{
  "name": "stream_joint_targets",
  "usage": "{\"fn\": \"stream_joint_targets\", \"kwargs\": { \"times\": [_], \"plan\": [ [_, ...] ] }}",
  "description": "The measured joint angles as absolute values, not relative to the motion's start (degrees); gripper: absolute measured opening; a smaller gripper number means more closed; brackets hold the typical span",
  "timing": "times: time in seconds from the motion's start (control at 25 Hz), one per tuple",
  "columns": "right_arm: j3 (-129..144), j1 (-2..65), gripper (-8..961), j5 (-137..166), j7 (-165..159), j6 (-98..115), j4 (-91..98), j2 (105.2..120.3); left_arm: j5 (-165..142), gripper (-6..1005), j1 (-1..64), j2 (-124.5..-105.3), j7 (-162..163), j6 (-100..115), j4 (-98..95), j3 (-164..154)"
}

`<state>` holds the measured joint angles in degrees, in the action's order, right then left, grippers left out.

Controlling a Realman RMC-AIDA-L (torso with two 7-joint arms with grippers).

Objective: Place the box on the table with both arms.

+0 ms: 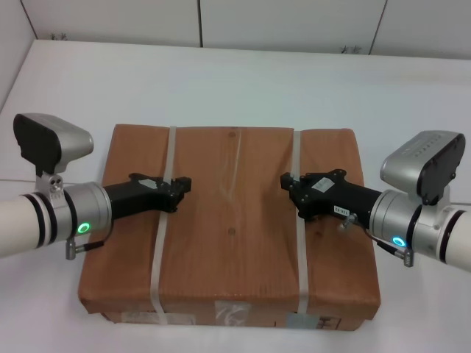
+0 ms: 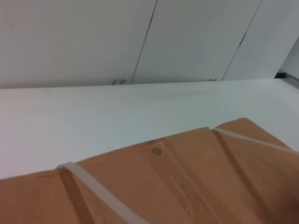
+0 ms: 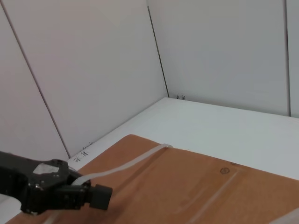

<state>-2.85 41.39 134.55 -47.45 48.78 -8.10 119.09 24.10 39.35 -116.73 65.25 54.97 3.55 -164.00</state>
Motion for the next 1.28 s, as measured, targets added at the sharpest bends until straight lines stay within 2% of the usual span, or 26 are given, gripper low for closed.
{"fn": "stream_joint_targets", "kwargs": {
  "times": [0.24, 0.4, 0.84, 1.0, 1.2, 1.28],
  "plan": [
    [-3.0, 41.3, 114, 134.6, -47.8, 48.8, -7.9, 119.09, 24.0, 38, 39.0, -116.67, 65.0, 54.8, 3.3, -164.0],
    [-3.2, 41.1, 121, 134.6, -47.7, 48.8, -7.9, 119.09, 24.5, 188, 38.9, -116.82, 62.1, 54.9, 3.2, -163.9],
    [-5.6, 38.8, 598, 133.9, -47.5, 49.5, -7.8, 119.09, 24.9, 503, 38.1, -116.61, 60.0, 54.9, 3.5, -163.5],
    [-6.6, 38.1, 667, 133.9, -47.6, 49.4, -7.3, 119.10, 25.0, 667, 38.1, -116.56, 60.1, 54.4, 3.8, -163.4],
    [-6.9, 38.0, 753, 133.9, -47.8, 49.1, -6.8, 119.10, 25.4, 790, 38.1, -116.47, 60.3, 53.7, 5.0, -163.4],
    [-7.6, 37.6, 788, 133.9, -47.8, 49.0, -6.6, 119.09, 25.9, 788, 38.1, -116.46, 60.1, 54.0, 5.4, -163.4]
  ]
}}
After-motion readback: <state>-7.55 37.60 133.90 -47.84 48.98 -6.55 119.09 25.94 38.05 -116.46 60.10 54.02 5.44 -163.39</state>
